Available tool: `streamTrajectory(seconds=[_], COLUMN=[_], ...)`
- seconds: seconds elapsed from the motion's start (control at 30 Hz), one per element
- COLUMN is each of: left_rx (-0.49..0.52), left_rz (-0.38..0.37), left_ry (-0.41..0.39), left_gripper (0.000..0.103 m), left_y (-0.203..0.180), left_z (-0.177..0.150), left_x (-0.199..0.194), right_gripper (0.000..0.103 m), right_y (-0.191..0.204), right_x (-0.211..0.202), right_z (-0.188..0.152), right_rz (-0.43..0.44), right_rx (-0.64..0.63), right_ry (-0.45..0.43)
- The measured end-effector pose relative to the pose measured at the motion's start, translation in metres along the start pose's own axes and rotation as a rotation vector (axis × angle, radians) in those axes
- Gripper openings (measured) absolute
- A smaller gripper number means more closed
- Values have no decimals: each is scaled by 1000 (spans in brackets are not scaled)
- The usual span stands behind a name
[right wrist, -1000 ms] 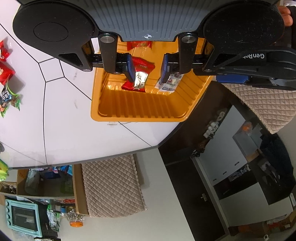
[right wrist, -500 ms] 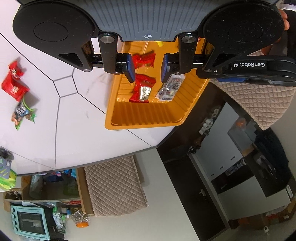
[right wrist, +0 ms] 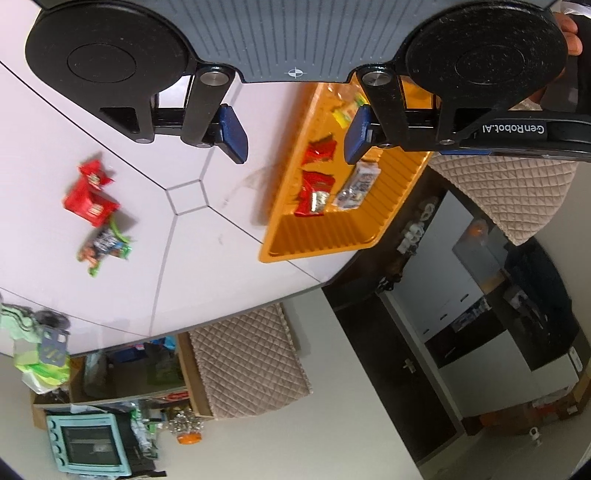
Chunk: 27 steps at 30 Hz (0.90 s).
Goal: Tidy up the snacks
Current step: 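Withdraw both tools from the tray toward the remaining snacks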
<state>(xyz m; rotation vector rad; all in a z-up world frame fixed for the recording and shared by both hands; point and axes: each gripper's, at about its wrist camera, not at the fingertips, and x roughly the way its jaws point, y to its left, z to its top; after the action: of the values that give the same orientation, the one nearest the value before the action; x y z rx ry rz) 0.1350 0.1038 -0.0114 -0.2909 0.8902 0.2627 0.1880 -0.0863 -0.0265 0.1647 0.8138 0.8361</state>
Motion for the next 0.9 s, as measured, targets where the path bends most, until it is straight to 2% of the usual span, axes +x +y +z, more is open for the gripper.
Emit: streamTrajectory(seconds=[0.53, 0.67, 0.9], left_rx=[37, 53, 99], left_rz=[-84, -99, -121], left_ry=[47, 34, 27], left_gripper=[56, 62, 63], left_y=[-85, -104, -139], left_z=[-39, -40, -32], left_x=[7, 14, 40], right_gripper=[64, 64, 64], right_y=[-79, -100, -134], right_x=[-63, -70, -80], right_z=[-25, -26, -22], right_rz=[-94, -134, -198], right_rx=[72, 93, 118], right_ry=[8, 8, -8])
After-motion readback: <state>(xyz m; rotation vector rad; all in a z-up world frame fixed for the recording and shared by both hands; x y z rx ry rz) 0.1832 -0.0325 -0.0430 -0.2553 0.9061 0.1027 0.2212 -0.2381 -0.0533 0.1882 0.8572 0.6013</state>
